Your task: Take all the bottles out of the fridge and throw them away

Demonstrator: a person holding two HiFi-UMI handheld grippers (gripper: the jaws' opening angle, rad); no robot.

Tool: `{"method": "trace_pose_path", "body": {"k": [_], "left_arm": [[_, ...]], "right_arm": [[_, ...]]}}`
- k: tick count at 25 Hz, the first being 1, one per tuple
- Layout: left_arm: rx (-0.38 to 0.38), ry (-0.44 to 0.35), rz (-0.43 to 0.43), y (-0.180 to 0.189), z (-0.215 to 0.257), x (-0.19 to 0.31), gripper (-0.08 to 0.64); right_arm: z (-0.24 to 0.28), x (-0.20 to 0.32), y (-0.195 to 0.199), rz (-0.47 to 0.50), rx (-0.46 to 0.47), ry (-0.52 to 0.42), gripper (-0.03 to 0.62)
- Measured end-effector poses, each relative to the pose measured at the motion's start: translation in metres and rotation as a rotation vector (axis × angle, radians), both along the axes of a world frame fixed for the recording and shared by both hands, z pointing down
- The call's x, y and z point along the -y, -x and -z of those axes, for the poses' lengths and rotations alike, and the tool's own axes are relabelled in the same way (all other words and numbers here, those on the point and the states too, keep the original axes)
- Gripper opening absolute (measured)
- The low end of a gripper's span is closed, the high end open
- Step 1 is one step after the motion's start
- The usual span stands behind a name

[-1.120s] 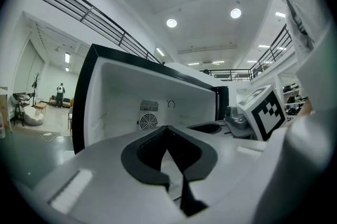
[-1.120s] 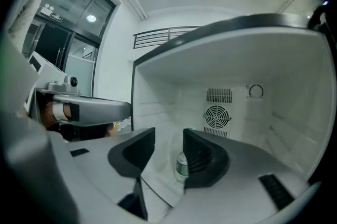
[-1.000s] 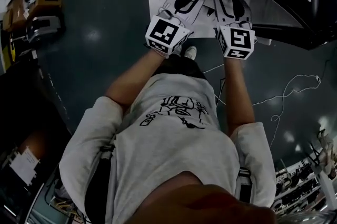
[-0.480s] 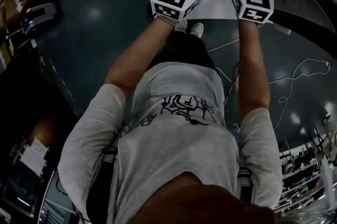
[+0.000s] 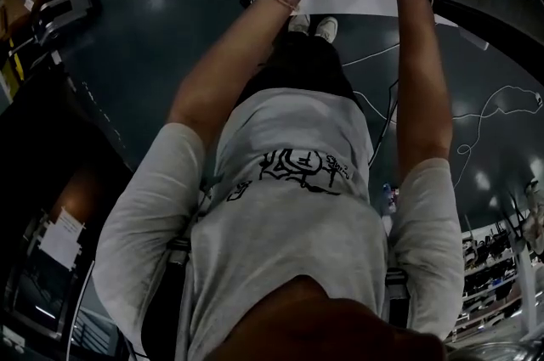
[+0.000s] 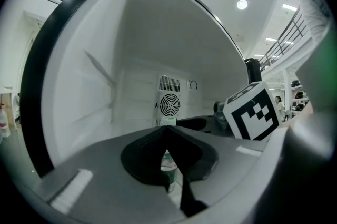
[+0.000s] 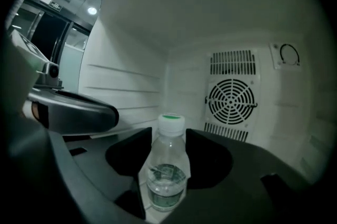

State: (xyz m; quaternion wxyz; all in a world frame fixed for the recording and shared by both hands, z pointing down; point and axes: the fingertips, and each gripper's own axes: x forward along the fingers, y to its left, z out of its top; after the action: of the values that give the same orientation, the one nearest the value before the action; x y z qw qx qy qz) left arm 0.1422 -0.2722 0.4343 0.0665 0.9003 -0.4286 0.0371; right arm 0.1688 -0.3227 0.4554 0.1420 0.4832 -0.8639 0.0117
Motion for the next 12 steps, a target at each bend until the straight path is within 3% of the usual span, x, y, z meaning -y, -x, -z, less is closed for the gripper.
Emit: {"method": "trace_pose_path", "body": {"k": [12], "left_arm": [[0.001,-0.006,0.008,0.011,0.002,-0.011,0.009]], "right_arm": [[0.011,-0.017,-0.003,0.002,0.002,-0.020,0.143]]}}
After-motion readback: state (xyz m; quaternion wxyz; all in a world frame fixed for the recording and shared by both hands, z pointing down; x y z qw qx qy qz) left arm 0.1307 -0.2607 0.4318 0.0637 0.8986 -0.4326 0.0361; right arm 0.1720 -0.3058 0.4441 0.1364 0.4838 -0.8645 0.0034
